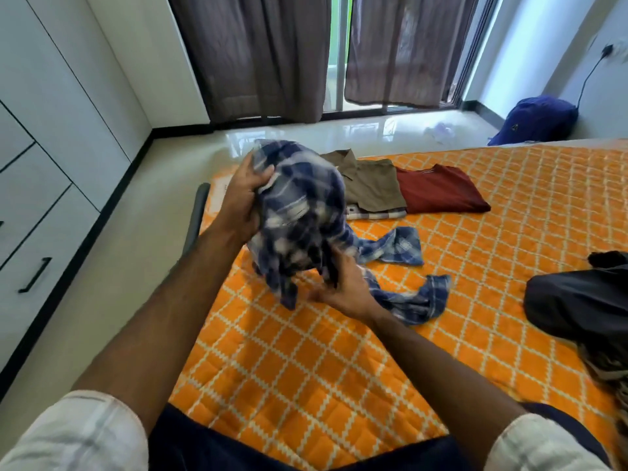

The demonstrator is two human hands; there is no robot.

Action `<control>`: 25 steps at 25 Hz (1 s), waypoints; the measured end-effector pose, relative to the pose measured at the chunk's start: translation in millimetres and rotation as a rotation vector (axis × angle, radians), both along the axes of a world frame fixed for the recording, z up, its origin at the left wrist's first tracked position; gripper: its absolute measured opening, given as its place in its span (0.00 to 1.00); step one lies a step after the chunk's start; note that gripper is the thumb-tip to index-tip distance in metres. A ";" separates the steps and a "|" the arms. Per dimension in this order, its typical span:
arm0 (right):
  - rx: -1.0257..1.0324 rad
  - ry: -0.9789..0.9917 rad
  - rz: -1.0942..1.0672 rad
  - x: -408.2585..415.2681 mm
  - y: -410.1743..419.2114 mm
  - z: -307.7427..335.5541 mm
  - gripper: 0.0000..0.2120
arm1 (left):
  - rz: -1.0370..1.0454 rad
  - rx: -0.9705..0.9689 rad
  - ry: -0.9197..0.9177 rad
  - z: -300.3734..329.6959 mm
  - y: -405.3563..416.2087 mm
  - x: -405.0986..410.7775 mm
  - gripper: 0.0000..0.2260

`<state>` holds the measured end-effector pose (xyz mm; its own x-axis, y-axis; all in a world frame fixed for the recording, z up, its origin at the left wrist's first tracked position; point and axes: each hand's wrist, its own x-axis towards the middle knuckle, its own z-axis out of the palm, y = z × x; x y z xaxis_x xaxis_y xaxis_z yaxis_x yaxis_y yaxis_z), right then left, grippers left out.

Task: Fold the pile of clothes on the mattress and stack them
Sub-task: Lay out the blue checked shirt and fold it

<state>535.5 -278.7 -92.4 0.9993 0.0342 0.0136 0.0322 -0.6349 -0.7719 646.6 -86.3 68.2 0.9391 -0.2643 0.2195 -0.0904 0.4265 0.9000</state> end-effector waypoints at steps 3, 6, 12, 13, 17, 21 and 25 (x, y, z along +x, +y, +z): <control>0.379 0.023 -0.162 23.8 39.8 31.6 0.12 | 0.152 0.204 0.019 1.4 11.0 -6.3 0.22; 0.785 0.158 -0.215 29.2 19.7 63.1 0.10 | 0.467 0.984 -0.116 -26.5 38.5 -9.4 0.20; 0.927 0.283 -0.408 33.7 -18.2 135.0 0.26 | -0.283 0.943 -0.711 -28.3 -8.2 -47.3 0.30; 0.838 0.290 -0.379 33.5 -26.4 146.2 0.22 | -0.310 0.926 -0.769 -26.0 -22.0 -53.1 0.28; 0.352 0.226 -0.170 20.1 -74.3 165.1 0.13 | -0.130 0.805 -0.505 -6.3 -41.1 -47.0 0.12; 0.158 -0.071 -0.250 14.0 -69.2 165.6 0.21 | 0.154 0.817 -0.449 17.9 -45.8 -47.4 0.17; 0.336 -0.413 -0.087 -19.2 -37.5 183.6 0.19 | 0.222 0.709 -0.413 58.6 -66.2 -55.8 0.17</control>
